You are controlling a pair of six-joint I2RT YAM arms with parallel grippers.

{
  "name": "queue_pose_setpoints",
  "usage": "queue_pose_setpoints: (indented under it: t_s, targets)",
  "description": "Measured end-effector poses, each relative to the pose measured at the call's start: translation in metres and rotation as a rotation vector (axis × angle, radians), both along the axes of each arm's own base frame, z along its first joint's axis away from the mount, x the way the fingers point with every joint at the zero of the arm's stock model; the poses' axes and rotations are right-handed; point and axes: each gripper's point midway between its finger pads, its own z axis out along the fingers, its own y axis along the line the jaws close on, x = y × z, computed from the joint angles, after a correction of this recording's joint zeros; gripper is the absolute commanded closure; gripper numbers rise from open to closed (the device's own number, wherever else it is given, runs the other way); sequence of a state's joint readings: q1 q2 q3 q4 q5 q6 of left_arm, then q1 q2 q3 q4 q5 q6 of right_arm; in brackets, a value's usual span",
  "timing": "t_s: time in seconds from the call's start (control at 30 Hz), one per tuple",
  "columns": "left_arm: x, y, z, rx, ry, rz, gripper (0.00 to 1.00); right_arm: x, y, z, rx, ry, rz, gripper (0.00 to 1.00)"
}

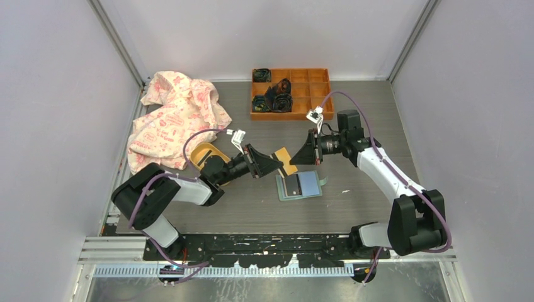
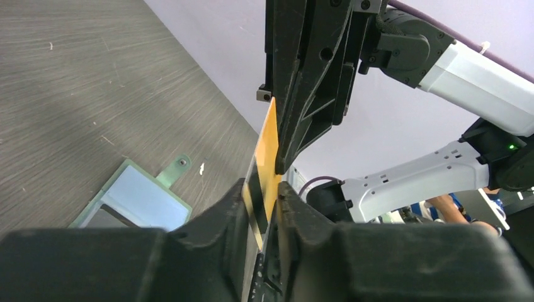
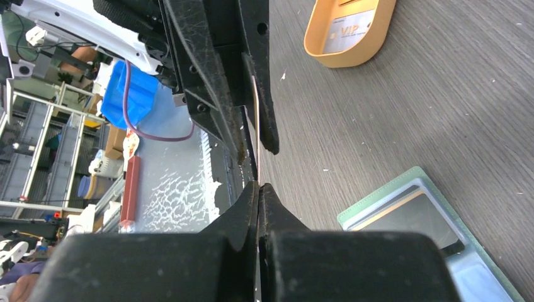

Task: Put the credit cards into the card holder
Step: Insert the credit card into the card holder.

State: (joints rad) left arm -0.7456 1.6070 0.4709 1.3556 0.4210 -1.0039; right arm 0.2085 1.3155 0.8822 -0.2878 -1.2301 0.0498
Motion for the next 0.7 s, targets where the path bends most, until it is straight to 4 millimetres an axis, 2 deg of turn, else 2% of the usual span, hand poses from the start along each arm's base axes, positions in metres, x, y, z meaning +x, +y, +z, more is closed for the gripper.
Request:
queue_pose_setpoints:
  t_s: [0.07, 0.2, 0.3, 0.37, 0.43, 0.57, 0.63, 0.7]
  targets:
    - [-0.001, -0.001, 0.001, -0.004, 0.001, -0.007, 0.99, -0.002, 0.002, 0.0, 0.001, 0.0, 0.009, 0.99]
    - [-0.004, -0.001, 0.003, -0.005, -0.002, -0.026, 1.0, -0.004, 0.004, 0.0, 0.0, -0.004, 0.019, 0.97]
    - [-0.006, -0.001, 0.0, 0.005, -0.003, -0.044, 1.0, -0.007, 0.002, -0.005, -0.016, -0.024, 0.031, 0.71]
    - [-0.007, 0.0, -0.003, 0.019, 0.005, -0.056, 1.0, -0.005, -0.001, -0.011, -0.064, -0.064, 0.018, 0.59]
    - [-0.008, 0.002, -0.01, 0.056, 0.028, -0.068, 1.0, -0.001, -0.01, -0.021, -0.157, -0.155, -0.011, 0.5]
    - [-0.01, 0.011, -0.027, 0.191, 0.08, -0.066, 1.0, 0.006, -0.028, -0.023, -0.288, -0.372, -0.051, 0.31]
    - [-0.012, 0.013, -0.033, 0.263, 0.09, -0.074, 1.0, 0.006, -0.037, -0.023, -0.334, -0.497, -0.047, 0.25]
    - [-0.016, 0.012, -0.036, 0.318, 0.1, -0.1, 1.0, 0.003, -0.046, -0.032, -0.392, -0.62, -0.013, 0.2]
